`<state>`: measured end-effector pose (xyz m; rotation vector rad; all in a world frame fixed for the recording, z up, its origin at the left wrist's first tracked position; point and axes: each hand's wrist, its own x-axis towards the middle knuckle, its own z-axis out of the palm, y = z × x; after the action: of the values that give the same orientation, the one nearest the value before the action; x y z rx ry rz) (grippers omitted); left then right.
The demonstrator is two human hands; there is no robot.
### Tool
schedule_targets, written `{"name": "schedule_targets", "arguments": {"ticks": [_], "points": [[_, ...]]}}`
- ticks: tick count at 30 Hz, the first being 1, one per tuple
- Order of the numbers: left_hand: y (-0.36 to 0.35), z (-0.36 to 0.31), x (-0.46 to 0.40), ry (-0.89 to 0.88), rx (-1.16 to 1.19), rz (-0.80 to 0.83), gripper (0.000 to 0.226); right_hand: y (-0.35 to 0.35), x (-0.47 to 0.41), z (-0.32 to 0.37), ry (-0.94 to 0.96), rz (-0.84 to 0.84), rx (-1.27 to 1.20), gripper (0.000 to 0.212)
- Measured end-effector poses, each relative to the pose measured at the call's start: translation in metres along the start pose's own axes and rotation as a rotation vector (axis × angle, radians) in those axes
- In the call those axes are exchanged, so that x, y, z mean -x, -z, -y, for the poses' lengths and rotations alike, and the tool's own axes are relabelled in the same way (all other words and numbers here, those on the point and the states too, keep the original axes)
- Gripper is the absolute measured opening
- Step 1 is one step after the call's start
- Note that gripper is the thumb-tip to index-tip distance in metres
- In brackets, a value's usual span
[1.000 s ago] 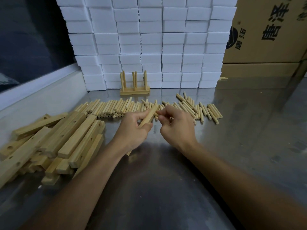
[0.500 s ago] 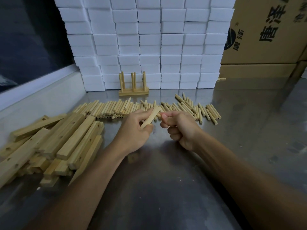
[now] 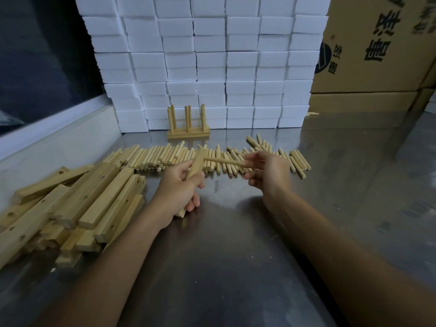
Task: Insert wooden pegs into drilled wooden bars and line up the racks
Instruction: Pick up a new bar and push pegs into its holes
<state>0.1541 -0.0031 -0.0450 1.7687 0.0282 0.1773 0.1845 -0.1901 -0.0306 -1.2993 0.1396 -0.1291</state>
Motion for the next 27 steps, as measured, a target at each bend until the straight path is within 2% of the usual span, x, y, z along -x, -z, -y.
{"name": "schedule_targets", "arguments": {"ticks": [2, 5, 8, 11, 14, 19, 22, 24, 27], "points": [[0.002, -0.002, 0.000, 0.077, 0.107, -0.038, 0.035, 0.007, -0.005, -0.003, 0.067, -0.066, 0.110, 0.028], [0.003, -0.004, 0.000, 0.166, 0.262, -0.077, 0.012, 0.014, -0.008, -0.014, 0.298, -0.152, 0.493, 0.028], [0.006, -0.007, -0.002, 0.231, 0.405, -0.084, 0.010, 0.011, -0.009, -0.019, 0.490, -0.142, 0.924, 0.011], [0.011, -0.009, -0.003, 0.274, 0.483, -0.071, 0.011, 0.006, -0.012, -0.023, 0.553, -0.102, 1.253, 0.024], [0.012, -0.008, -0.002, 0.294, 0.553, -0.065, 0.013, 0.009, -0.015, -0.023, 0.519, -0.111, 1.342, 0.025], [0.010, -0.009, -0.002, 0.300, 0.560, -0.065, 0.021, 0.011, -0.018, -0.024, 0.512, -0.096, 1.351, 0.022], [0.010, -0.009, -0.001, 0.278, 0.539, -0.076, 0.025, 0.009, -0.022, -0.024, 0.488, -0.080, 1.352, 0.032], [0.009, -0.010, 0.000, 0.269, 0.519, -0.078, 0.025, 0.008, -0.025, -0.024, 0.474, -0.081, 1.359, 0.035], [0.007, -0.012, 0.002, 0.260, 0.500, -0.071, 0.020, 0.007, -0.027, -0.024, 0.507, -0.106, 1.339, 0.029]]}}
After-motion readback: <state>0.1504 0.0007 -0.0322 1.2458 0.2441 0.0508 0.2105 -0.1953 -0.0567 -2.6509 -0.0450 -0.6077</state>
